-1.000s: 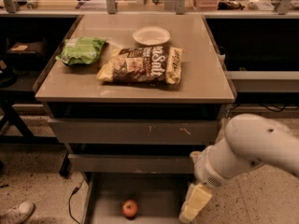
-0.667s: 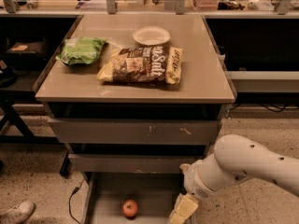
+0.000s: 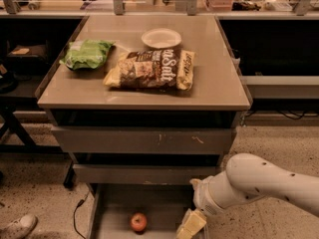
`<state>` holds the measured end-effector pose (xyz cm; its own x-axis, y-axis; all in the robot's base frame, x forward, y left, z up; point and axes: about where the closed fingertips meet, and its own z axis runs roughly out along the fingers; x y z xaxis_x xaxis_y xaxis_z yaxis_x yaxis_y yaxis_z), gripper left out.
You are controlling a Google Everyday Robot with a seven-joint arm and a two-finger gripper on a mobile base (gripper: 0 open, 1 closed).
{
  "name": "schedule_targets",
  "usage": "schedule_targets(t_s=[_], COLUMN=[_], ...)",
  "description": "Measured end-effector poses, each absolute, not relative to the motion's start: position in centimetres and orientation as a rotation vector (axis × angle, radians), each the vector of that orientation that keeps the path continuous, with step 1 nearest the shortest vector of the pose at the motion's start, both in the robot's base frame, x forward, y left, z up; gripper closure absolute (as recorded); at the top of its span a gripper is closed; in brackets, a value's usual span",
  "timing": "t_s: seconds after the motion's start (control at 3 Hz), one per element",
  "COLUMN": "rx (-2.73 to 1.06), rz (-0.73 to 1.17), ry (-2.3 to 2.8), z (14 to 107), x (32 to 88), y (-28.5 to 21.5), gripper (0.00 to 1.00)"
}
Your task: Pick apple from bottom drawer and place on counter
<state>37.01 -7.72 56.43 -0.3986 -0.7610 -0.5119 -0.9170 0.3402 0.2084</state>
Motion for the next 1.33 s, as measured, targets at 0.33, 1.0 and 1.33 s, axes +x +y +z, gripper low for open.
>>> schedule_targets(t_s=[0.33, 1.0, 1.33], rx=[-1.369, -1.364, -1.357], rz=[0.716, 0.725, 0.732], ry=[2.230, 2.226, 2.174], z=[48.1, 46.8, 43.0], x=[39.9, 39.9, 41.1], y=[-6.4, -5.9, -4.7], gripper=[0.00, 0.00, 0.00])
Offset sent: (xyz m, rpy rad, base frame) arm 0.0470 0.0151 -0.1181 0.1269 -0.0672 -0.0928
